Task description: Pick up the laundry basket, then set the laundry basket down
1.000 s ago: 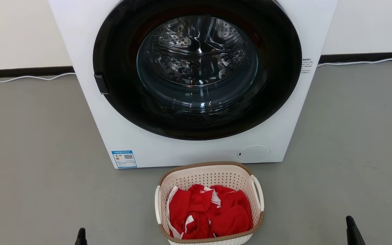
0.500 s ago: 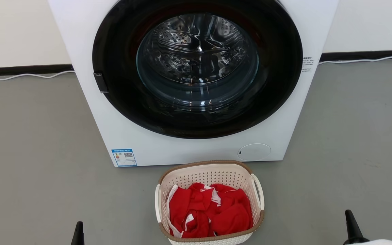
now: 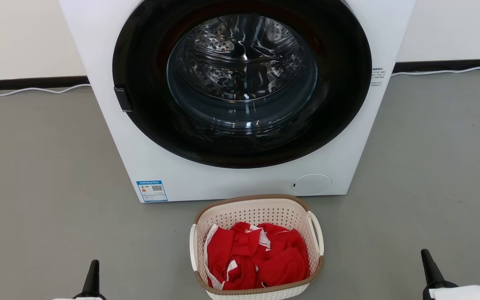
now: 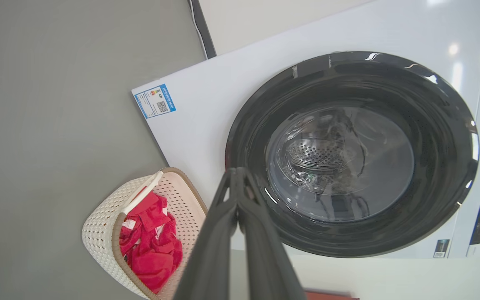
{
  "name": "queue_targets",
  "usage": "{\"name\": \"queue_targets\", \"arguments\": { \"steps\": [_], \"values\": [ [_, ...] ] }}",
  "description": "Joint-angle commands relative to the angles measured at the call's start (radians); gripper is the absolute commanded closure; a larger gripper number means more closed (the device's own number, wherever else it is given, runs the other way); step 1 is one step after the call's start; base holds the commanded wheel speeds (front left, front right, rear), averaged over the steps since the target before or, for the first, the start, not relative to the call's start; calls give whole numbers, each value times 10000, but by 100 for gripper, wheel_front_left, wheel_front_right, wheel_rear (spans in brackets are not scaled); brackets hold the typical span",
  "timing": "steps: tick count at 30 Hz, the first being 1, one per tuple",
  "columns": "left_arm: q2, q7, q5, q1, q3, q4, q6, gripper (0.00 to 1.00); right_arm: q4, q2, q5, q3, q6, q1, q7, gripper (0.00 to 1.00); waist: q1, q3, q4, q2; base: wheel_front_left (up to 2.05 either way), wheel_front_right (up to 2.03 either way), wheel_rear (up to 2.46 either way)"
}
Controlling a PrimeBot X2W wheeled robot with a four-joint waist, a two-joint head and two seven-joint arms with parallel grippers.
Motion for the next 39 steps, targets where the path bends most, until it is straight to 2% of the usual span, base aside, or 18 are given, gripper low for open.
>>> {"name": "queue_targets", "arguments": {
  "steps": [1,26,39],
  "values": [
    [158,84,-293,-557,323,-274,-116,100,-282,-187,332,117,9,-515,123,100,0,7,1,-1,0,0,0],
    [188,793,-2507,-1097,802,-328,-349,100,-341,-244,3160,68,6,-1056,810,100,0,132,7,-1,0,0,0],
    [187,800,-2523,-1101,807,-329,-351,100,-342,-244,3182,67,6,-1060,816,100,0,133,7,-1,0,0,0]
  ]
}}
